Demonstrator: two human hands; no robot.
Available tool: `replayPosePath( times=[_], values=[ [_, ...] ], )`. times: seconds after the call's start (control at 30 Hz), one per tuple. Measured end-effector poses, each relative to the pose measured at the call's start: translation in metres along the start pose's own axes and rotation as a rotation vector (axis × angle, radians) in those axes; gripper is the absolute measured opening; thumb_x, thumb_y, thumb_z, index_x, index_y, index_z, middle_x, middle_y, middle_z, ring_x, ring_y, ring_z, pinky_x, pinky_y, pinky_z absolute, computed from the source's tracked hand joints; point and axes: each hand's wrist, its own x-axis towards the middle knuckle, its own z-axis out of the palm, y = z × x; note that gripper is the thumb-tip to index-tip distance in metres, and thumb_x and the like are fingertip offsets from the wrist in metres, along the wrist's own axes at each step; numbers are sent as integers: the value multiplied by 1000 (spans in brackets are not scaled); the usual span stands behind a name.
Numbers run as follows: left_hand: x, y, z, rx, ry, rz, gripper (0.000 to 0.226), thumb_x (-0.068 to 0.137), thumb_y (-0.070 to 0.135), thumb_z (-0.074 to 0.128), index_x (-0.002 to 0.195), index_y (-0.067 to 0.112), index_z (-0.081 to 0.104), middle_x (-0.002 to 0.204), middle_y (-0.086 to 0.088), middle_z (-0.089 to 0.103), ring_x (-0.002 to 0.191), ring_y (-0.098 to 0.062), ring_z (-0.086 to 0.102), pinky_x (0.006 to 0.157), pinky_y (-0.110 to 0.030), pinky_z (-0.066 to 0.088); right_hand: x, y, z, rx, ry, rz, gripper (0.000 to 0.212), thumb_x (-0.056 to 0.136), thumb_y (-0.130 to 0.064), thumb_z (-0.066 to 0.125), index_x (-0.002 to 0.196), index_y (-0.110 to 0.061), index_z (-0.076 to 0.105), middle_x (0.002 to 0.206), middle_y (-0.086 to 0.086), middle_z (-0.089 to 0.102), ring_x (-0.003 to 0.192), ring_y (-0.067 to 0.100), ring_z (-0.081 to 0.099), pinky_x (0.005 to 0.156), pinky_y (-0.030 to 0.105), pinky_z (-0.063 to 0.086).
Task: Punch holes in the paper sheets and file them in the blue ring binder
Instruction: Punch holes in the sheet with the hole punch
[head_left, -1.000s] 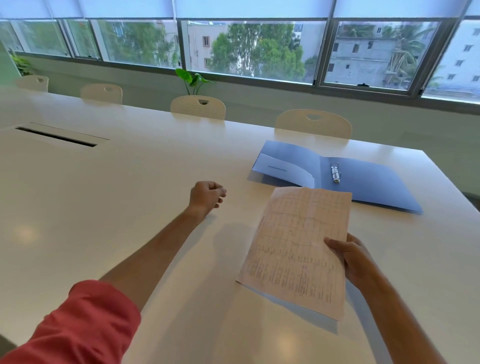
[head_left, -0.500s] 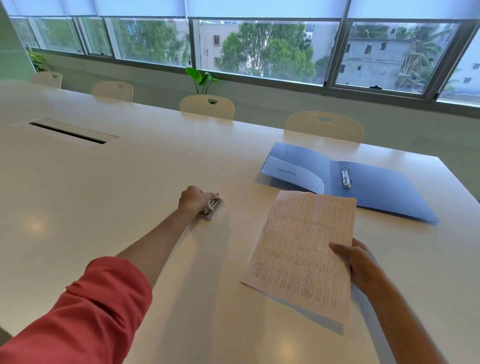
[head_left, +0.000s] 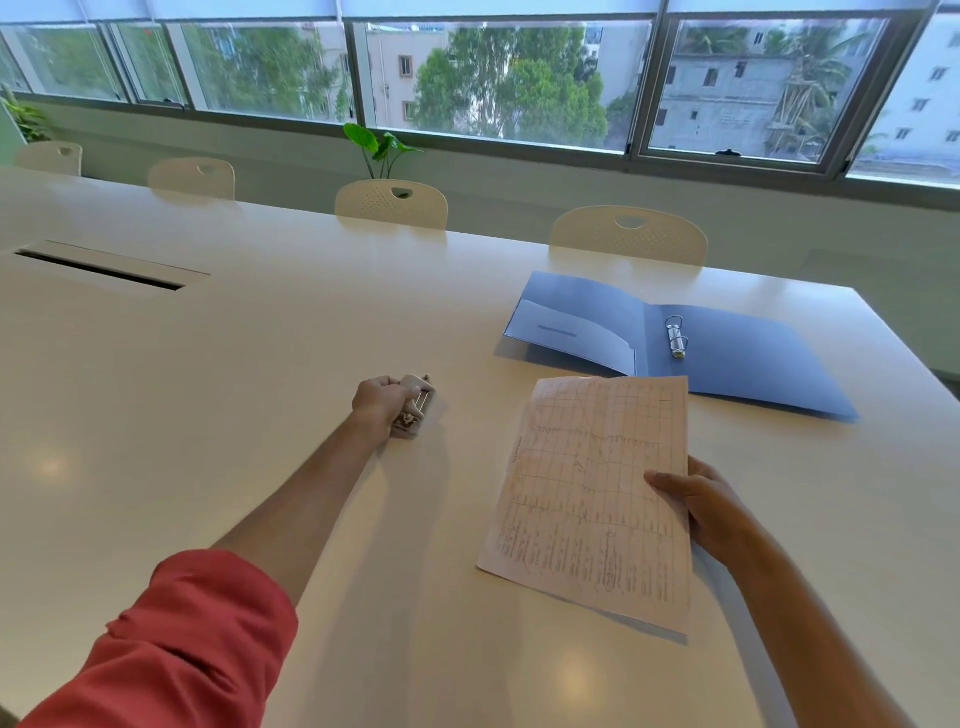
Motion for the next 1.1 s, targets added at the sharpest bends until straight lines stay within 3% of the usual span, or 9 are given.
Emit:
replayPosePath(
  times=[0.07,0.17,0.3,0.37,0.5,0.67,0.83,0.97,1.1],
  values=[
    [-8,0,4,-170,-92,-79,16,77,6,72,74,13,58,78,-14,63,65,-24,60,69,-46,56,-1,0,-1,29,-1,-13,24,90,-1,55,112,-9,58,96,19,71,80,32,72,61,42,59],
    [-29,4,12,-360,-285,-213,4,85,1,60,86,5,60,75,-15,62,49,-22,63,45,-33,55,-3,0,-3,66,-5,-33,24,89,0,54,111,-9,60,99,21,71,79,32,72,63,43,60],
    [-53,6,27,-494,-394,-322,11,90,3,54,80,-2,58,56,-12,63,39,-18,62,40,-24,52,-7,1,-6,120,-13,-41,28,87,0,55,114,-7,59,96,19,72,77,32,72,60,42,60],
    [-61,5,35,-533,-427,-336,9,89,4,56,82,-1,59,53,-11,64,41,-18,63,43,-24,53,-11,1,-8,150,-23,-44,33,84,-2,57,117,-6,58,94,19,73,74,32,72,58,40,59],
    [-71,3,51,-578,-497,-344,8,87,5,57,87,-1,62,59,-13,68,48,-21,67,68,-34,54,-22,-4,-16,186,-47,-79,40,78,-6,58,118,-7,58,93,18,72,70,31,72,54,39,59],
    [-83,0,69,-543,-559,-363,16,85,5,60,98,-3,61,84,-17,65,65,-26,68,56,-32,60,-34,-11,-30,248,-57,-123,41,80,-7,56,121,-8,58,95,18,72,69,31,72,53,40,59],
    [-99,-3,101,-470,-670,-372,16,82,4,63,96,-4,61,72,-18,70,60,-25,69,63,-34,60,-51,-12,-53,290,-24,-164,44,82,-8,55,127,-8,56,101,19,71,72,32,72,56,41,59],
    [-107,0,110,-486,-709,-377,20,81,3,64,99,-4,60,81,-20,68,71,-28,68,72,-37,58,-57,-14,-54,291,-15,-156,42,83,-7,54,125,-7,57,99,18,72,72,32,71,57,42,59],
    [-123,4,123,-439,-780,-382,27,74,3,68,99,-3,59,75,-20,70,69,-29,68,74,-38,56,-67,-11,-66,328,13,-149,41,84,-6,52,124,-6,57,97,19,72,70,32,71,55,42,59]
  ],
)
